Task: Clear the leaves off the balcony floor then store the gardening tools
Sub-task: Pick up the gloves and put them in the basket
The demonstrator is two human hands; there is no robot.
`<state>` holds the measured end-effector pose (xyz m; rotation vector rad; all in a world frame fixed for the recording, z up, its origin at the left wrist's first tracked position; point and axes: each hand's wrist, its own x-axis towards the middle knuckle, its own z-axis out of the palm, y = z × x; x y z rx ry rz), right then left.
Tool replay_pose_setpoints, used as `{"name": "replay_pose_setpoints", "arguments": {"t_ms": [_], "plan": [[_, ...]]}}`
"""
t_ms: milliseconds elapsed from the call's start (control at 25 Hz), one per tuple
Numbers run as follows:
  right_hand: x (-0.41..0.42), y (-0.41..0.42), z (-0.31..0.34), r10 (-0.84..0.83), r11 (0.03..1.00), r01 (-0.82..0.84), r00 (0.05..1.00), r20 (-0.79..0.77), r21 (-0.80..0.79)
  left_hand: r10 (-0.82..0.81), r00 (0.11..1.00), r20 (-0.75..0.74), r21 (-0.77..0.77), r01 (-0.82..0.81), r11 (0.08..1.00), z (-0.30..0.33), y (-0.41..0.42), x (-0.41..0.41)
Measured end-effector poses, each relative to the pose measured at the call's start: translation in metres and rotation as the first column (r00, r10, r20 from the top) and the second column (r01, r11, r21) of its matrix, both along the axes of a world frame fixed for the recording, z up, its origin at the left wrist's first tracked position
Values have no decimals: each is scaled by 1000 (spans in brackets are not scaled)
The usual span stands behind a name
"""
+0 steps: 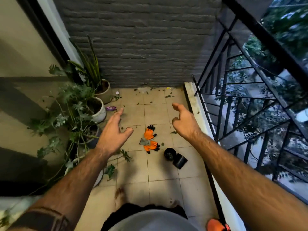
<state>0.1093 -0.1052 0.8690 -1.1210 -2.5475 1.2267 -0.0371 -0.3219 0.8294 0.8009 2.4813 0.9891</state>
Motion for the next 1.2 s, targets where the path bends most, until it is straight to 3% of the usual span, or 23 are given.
{"name": "replay_pose_setpoints", "arguments": {"t_ms": [320, 680, 960, 1200], "plan": [[-84, 3, -33, -158, 986, 163, 978, 132, -27, -133, 985, 107, -78, 141, 987, -37, 44, -102], [-111, 63, -121, -169, 981, 179, 978, 123, -77, -185, 977, 108, -183, 202, 962, -112, 122, -123], [-141, 94, -279, -74, 994, 87, 978, 196, -60, -225, 965, 132, -246, 251, 936, -261, 168, -145], [-174, 99, -470, -140, 978, 170, 965, 222, -120, -273, 942, 194, -301, 322, 898, -453, 183, -180]]}}
